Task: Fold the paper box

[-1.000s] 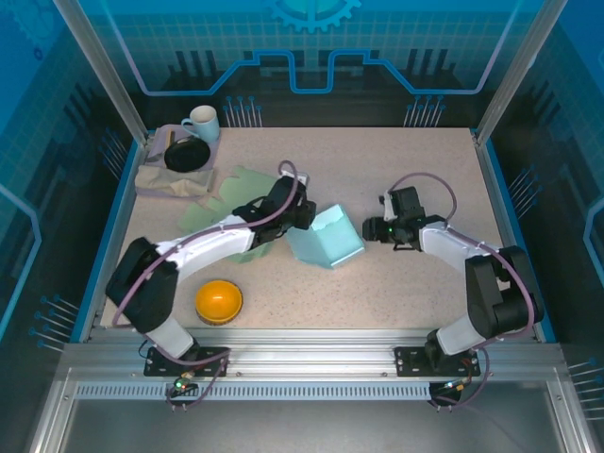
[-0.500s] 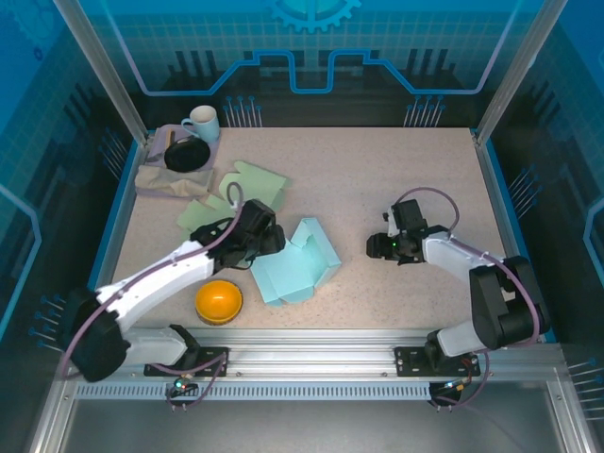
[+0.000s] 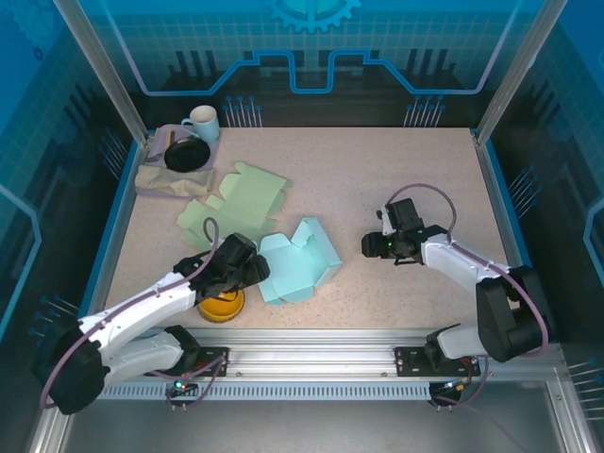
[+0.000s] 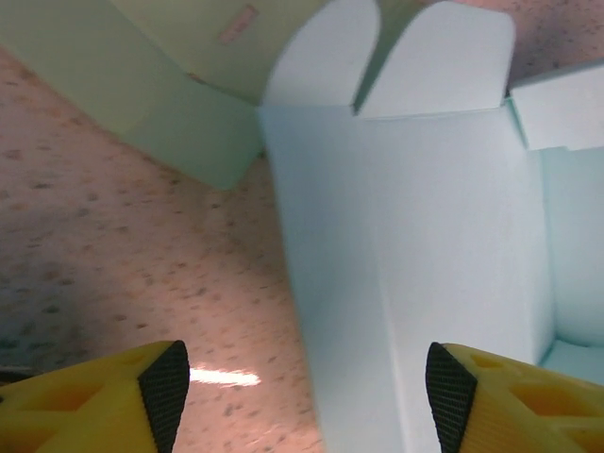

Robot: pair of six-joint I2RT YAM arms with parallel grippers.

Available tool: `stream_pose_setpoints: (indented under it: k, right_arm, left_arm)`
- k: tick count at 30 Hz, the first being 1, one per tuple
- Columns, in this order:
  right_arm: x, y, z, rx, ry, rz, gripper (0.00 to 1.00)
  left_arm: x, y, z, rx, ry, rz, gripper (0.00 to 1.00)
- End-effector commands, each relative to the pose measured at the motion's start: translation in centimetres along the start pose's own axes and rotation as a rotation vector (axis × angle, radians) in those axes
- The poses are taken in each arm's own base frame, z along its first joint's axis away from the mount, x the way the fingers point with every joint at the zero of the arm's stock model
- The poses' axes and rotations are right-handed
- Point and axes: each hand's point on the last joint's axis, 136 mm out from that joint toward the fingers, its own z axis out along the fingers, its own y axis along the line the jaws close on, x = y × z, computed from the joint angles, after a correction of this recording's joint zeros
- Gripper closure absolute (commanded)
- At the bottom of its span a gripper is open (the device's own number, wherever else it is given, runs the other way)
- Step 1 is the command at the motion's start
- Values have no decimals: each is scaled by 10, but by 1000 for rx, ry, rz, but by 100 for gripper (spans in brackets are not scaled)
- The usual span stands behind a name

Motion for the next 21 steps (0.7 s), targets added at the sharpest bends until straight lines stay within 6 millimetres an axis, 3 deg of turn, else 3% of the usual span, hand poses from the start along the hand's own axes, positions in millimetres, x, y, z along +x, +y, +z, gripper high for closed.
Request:
stream_pose_setpoints:
  k: [1, 4, 10, 15, 19, 21]
  right_arm:
    - [-3, 6, -8, 2, -12, -33, 43]
    - [-1, 5, -9, 7, -9, -41, 43]
    - [-4, 6, -11, 11, -15, -58, 42]
    - [-9, 7, -11, 9, -20, -61, 42]
    - [-13, 10, -14, 1, -33, -80, 42]
    - [-17, 14, -16, -14, -41, -104, 42]
  left_arm:
    - [-1, -30, 10, 109, 27, -43, 32]
    - [-2, -36, 17, 102, 28, -44, 34]
    - [-6, -29, 18, 40, 10, -48, 40]
    - [-9, -42, 18, 92, -8, -44, 73]
    - [-27, -59, 4, 103, -65, 34, 98]
    - [-38, -69, -8, 106, -93, 109, 100]
